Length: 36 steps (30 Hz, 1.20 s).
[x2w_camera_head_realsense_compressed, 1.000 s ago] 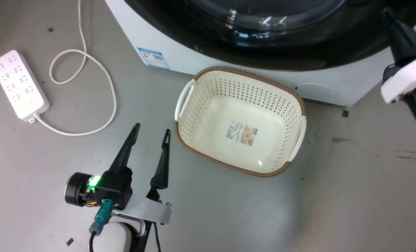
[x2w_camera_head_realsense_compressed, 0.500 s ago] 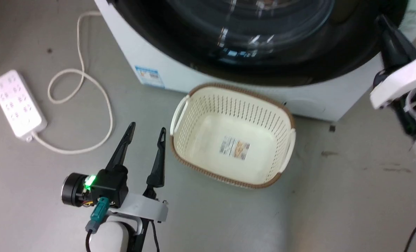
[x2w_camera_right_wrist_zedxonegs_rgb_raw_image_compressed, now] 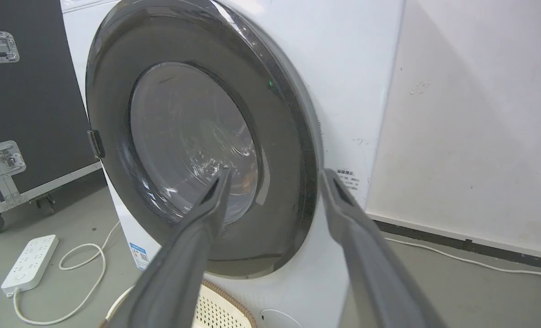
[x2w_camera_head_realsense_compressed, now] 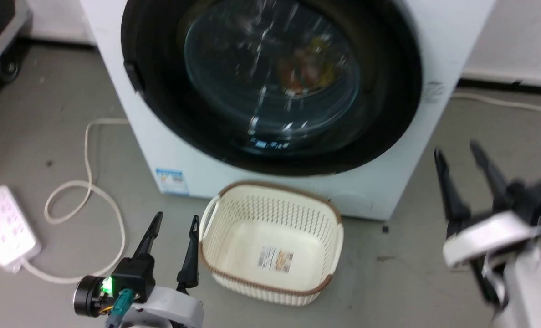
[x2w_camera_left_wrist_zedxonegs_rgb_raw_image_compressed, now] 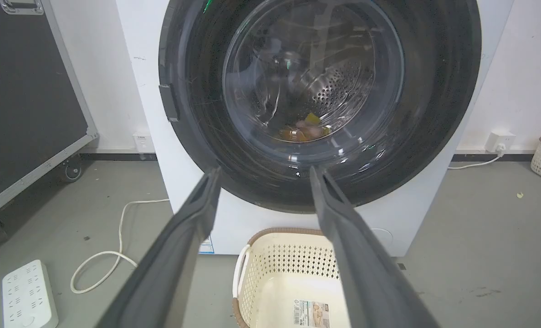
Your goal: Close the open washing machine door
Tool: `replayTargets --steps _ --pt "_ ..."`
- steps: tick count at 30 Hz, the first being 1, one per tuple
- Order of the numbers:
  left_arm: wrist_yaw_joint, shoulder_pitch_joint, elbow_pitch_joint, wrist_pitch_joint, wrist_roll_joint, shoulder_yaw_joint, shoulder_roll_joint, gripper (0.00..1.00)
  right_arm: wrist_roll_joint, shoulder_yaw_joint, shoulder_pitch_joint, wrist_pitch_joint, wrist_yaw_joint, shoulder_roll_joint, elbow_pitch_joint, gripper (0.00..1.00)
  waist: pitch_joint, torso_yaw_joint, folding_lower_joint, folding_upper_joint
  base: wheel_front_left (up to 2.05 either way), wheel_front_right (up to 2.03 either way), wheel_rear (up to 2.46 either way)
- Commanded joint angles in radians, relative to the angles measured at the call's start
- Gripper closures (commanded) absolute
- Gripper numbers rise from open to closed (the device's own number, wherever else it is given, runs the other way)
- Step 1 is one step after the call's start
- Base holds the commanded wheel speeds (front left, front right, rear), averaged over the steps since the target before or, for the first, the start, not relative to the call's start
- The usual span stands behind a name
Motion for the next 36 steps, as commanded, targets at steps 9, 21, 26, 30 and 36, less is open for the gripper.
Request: replayTargets --steps 9,21,26,30,36 --pt "-0.023 0.045 -0.007 -0.004 0.014 0.004 0.002 0.00 -0.100 -0.097 0.289 -0.004 -0.001 0.136 -0.191 0.00 -0.081 -0.066 0.0004 -0.0001 0.00 0.00 0.00" --pt "-0.024 0.063 -0.016 -0.004 0.020 0.005 -0.004 0.00 -0.083 -0.102 0.373 -0.004 -0.001 0.149 -0.158 0.00 -0.088 -0.074 0.0004 -0.0001 0.00 0.00 0.00" --pt "-0.026 0.048 -0.014 0.002 0.015 0.006 -0.001 1.00 -0.087 -0.103 0.364 0.001 0.000 0.144 -0.155 1.00 -0.088 -0.074 0.0004 -0.0001 0.00 0.00 0.00" --pt "-0.024 0.049 -0.018 0.008 0.016 0.007 -0.001 1.00 -0.090 -0.101 0.364 0.007 0.000 0.145 -0.160 1.00 -0.088 -0.074 0.0004 -0.0001 0.00 0.00 0.00" --pt "-0.021 0.050 -0.025 0.020 0.018 0.011 -0.002 1.00 -0.096 -0.098 0.365 0.019 0.000 0.145 -0.168 1.00 -0.086 -0.074 0.0004 -0.0001 0.00 0.00 0.00"
